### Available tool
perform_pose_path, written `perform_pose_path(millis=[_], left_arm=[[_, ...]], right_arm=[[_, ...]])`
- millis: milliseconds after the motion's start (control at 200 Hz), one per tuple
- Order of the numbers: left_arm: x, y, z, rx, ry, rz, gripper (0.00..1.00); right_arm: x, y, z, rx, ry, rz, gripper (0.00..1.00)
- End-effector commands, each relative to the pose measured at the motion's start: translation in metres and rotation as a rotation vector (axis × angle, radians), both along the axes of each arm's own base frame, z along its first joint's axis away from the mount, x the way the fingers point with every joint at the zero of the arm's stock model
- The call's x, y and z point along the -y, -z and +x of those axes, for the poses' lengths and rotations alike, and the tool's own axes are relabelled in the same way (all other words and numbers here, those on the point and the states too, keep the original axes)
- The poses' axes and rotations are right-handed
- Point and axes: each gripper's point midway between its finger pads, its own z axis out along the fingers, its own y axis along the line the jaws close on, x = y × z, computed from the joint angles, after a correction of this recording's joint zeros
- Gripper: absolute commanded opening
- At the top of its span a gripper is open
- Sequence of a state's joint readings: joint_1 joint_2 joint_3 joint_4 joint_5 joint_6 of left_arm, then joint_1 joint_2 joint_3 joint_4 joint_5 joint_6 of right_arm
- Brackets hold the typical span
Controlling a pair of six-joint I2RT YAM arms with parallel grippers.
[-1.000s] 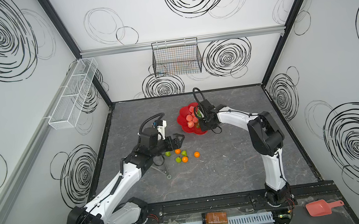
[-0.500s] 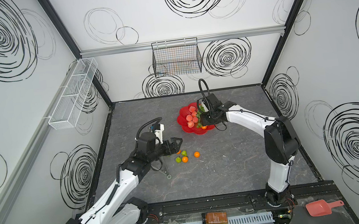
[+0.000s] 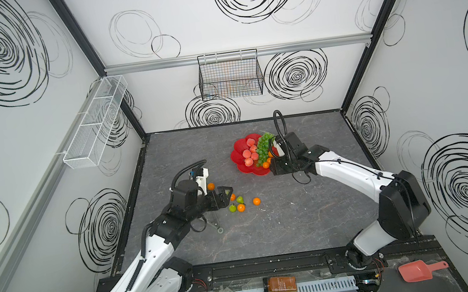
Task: Arrange fruit in a fruit bowl
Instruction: Place the fruit in the fruit bowl, then pick up the fruit from the center of the table.
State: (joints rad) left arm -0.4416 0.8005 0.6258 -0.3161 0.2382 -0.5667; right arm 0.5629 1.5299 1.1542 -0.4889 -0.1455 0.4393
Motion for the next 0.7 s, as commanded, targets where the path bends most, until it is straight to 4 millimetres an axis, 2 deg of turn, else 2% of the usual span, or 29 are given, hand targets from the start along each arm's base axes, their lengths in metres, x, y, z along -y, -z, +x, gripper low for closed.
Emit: perform_pose_path(millis=[0,145,325,480,695], left_arm=[[-0.006,0.01,-0.011,-0.032,-0.026,0.039,0.96],[0.0,0.014,-0.029,-0.044,-0.013,0.026,0.96],[0.021,0.032,-0.052,-0.093,0.03,-0.008,0.96],[0.034,0.045,-0.063,-0.124,0.053,-0.049,0.96],[0.036,0.051,-0.064,-0.133,0.063,-0.053,0.96]], right_arm=[[-0.003,-0.01,-0.016,0.03,0.005,0.016,0.53],[-0.014,-0.005,-0.045,0.016,-0.027,0.037,0.53],[-0.031,0.018,-0.072,-0.04,-0.057,0.032,0.54],[-0.047,0.037,-0.082,-0.075,-0.087,0.019,0.53],[-0.071,0.056,-0.085,-0.108,-0.143,-0.043,0.49]])
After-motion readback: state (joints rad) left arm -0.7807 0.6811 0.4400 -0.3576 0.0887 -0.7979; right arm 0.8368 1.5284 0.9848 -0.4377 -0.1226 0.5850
